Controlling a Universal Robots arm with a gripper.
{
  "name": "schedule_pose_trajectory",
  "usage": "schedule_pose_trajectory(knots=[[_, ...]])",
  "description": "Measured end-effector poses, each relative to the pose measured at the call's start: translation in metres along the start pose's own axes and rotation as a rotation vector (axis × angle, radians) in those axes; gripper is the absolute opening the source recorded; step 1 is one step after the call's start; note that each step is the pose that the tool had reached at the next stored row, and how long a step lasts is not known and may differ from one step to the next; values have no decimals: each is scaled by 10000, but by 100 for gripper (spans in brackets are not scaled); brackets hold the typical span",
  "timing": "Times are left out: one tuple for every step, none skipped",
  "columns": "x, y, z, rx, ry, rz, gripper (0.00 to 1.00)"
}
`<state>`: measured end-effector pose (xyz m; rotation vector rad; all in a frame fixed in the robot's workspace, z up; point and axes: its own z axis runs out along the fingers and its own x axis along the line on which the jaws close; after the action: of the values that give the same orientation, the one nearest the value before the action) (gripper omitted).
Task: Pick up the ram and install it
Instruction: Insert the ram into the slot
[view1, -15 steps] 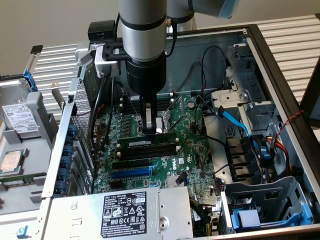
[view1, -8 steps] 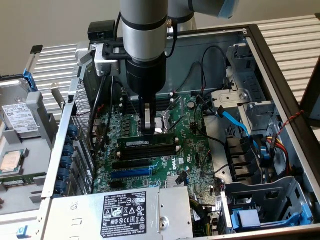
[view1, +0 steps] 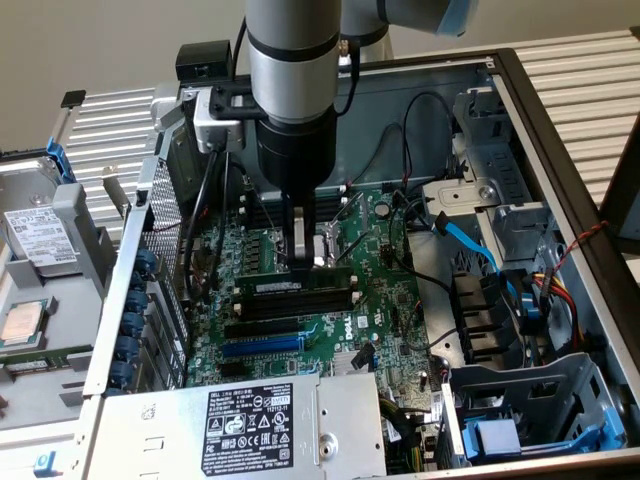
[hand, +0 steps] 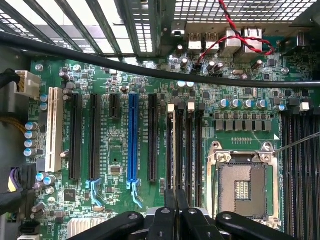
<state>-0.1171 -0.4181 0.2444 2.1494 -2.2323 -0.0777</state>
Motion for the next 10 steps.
schedule_pose_trajectory(knots=[[3,0,6,-2,2,1,12],[7,-2,16,-1,2,-1,12],[10,-3,26,0,1,0,12],[12,-3,34,-1,1,0,12],[14,-3,41,-1,1,1,12],[15,-4,46,-1,2,0,12],[15,-4,51,-1,1,0,12],[15,-5,54,-1,1,-1,12],[16,-5,56,-1,3,-1,12],[16,-5,60,-1,1,0,12]])
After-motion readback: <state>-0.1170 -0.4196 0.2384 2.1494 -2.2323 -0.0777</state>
